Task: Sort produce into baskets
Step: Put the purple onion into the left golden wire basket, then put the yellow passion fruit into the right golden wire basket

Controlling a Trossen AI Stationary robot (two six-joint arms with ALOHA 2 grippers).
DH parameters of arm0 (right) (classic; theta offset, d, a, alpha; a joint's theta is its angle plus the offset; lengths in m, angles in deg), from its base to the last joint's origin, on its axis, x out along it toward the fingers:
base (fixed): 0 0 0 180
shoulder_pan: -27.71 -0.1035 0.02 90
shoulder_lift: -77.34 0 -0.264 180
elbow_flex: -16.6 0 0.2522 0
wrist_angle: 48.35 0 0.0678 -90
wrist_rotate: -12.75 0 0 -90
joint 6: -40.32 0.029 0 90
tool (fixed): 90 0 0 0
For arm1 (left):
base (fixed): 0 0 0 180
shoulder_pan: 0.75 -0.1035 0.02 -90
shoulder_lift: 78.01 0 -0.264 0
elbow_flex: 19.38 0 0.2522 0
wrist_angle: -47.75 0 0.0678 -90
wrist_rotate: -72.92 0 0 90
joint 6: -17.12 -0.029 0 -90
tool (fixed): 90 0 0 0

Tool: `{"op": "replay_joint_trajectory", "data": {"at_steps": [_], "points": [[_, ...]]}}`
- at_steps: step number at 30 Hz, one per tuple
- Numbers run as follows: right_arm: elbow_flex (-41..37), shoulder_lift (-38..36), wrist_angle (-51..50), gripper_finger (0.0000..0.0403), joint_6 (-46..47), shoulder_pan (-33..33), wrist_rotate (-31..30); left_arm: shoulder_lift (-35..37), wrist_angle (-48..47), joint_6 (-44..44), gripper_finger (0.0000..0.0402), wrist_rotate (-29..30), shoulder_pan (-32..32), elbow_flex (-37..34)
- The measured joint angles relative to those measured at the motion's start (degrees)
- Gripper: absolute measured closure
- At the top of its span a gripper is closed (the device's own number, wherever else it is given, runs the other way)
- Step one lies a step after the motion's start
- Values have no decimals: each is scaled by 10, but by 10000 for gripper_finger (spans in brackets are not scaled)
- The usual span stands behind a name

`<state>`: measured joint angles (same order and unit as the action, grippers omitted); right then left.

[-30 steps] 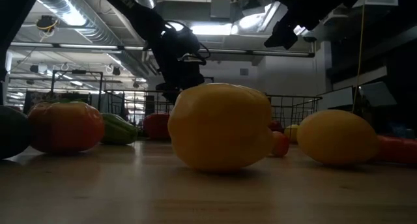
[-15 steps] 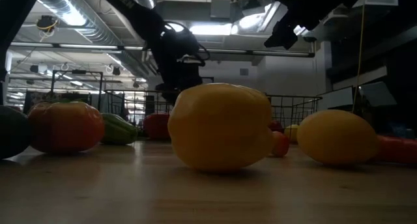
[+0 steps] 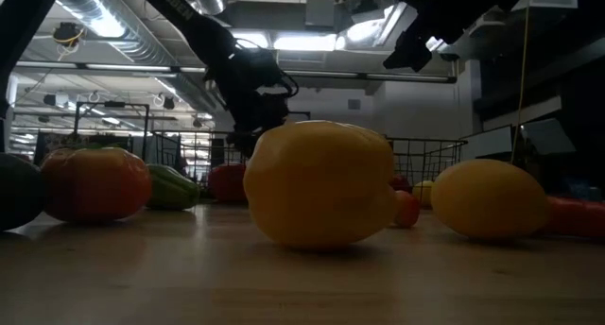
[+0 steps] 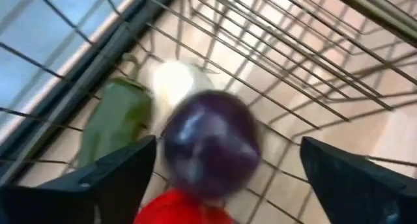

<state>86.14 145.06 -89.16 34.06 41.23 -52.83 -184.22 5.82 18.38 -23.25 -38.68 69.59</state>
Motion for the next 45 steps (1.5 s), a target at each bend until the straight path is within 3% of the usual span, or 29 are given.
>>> {"op": "replay_joint_trajectory", "data": {"at_steps": [3,9,18,29,34,45], "points": [[0,0,0,77,0,0,0,0,-3,7,6,-3,0,0],[0,0,0,77,0,0,0,0,5,1,20,-3,10,0],[0,0,0,77,0,0,0,13,28,-79,23,-4,39,0],[0,0,4,77,0,0,0,116,47,-31,25,-2,73,1],[0,0,16,77,1,0,1,161,40,48,25,-3,115,1],[0,0,12,77,164,-25,33,187,-22,33,25,-11,250,1]]}}
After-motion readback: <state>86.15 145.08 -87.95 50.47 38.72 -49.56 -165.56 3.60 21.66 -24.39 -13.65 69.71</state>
